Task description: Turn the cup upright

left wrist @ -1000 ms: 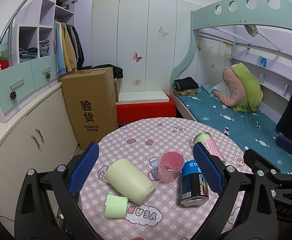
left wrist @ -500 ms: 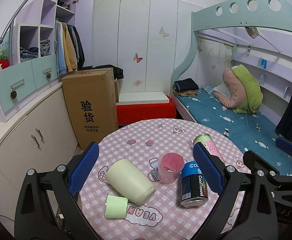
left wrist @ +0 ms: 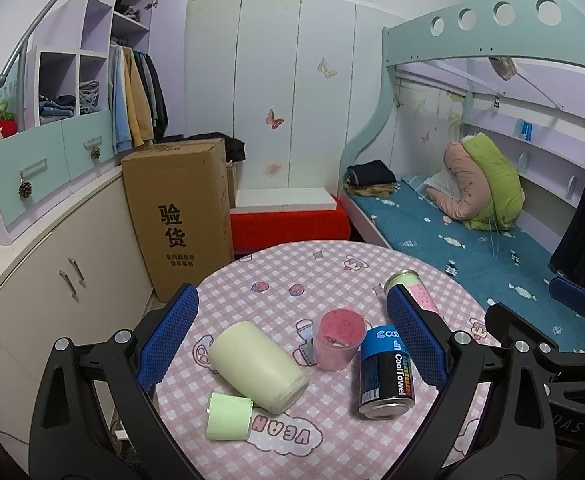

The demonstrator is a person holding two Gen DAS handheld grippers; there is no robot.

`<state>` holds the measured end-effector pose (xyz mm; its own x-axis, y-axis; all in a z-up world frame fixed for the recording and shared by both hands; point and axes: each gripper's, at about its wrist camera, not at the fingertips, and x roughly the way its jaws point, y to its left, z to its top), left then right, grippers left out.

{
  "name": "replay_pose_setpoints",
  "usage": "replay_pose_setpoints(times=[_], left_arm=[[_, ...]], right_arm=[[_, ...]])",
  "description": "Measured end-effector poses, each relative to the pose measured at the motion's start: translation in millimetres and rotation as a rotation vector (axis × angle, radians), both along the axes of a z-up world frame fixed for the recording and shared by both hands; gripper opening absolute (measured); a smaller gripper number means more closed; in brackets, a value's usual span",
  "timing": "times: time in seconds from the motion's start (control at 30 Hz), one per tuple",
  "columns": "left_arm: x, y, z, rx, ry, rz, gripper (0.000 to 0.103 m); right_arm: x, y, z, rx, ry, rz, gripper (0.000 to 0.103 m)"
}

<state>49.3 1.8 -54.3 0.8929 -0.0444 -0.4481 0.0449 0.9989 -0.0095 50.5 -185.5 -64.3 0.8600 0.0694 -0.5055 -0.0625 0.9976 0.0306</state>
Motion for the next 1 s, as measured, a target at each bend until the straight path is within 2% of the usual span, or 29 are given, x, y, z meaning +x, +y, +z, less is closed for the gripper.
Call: replay_pose_setpoints(times=[1.0], left_arm=[[1.7, -0.3, -0.5, 0.023, -0.001, 0.012, 0.095]], right_arm=[[0.1, -1.2, -2.4, 0.005, 0.004, 0.001, 0.096]])
